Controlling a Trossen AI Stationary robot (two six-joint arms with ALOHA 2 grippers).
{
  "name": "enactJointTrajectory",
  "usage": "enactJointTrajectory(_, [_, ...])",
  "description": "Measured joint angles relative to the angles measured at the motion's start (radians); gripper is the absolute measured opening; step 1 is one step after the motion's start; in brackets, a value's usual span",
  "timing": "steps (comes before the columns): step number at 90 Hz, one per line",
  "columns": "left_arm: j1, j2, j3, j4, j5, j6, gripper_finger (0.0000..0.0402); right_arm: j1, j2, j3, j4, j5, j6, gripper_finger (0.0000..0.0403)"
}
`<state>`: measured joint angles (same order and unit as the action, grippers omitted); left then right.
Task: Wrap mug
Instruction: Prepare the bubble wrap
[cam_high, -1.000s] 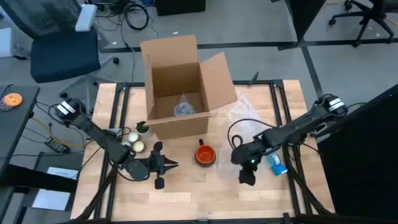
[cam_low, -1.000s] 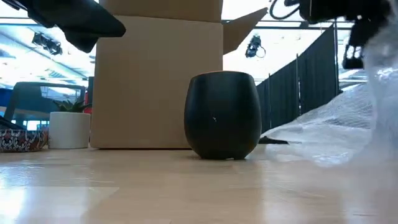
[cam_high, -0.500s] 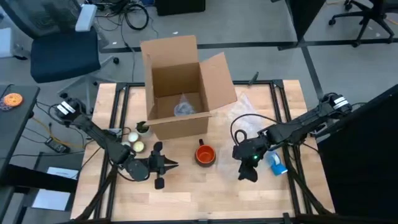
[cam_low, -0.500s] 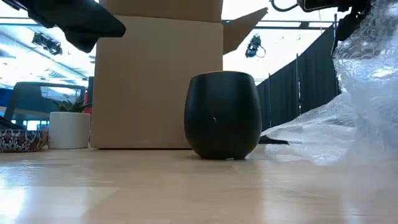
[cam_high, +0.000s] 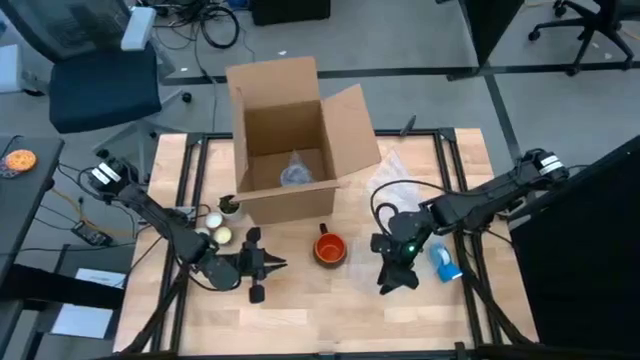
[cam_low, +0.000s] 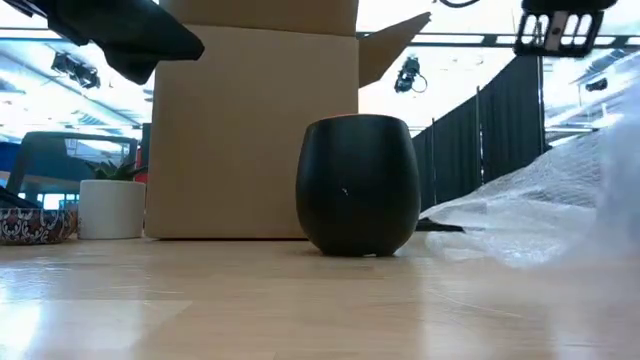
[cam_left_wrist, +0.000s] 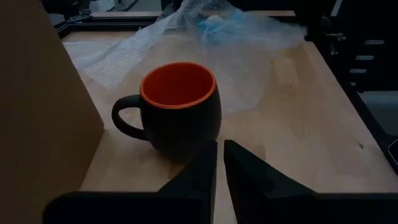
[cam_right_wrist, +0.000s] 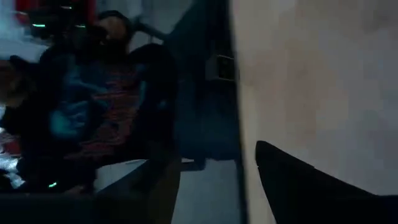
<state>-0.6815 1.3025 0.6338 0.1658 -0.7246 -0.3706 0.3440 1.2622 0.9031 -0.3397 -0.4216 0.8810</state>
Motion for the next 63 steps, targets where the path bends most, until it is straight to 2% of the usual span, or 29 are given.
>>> enactJointTrajectory(10, [0.0,0.0,0.0,0.001,0.0,0.0,0.0016,-0.031,0.0,0.0,-0.216,0.148,-0.054,0.016])
enactJointTrajectory(19, [0.0,0.0,0.0,0.0,0.0,0.001,0.0016,-0.065,0.001,-0.001,-0.385,0.332,-0.072,0.015])
enactJointTrajectory(34, [0.001,0.0,0.0,0.0,-0.002,0.02,0.0016,-0.114,0.008,-0.001,-0.449,0.603,-0.181,0.0138])
enactJointTrajectory(49, [0.001,0.0,0.0,-0.001,-0.003,0.024,0.0016,-0.122,0.053,-0.001,-0.352,0.647,-0.379,0.0133])
enactJointTrajectory(63, [0.001,0.0,0.0,0.0,-0.002,0.023,0.0016,-0.117,0.161,-0.001,-0.334,0.653,-0.412,0.0127])
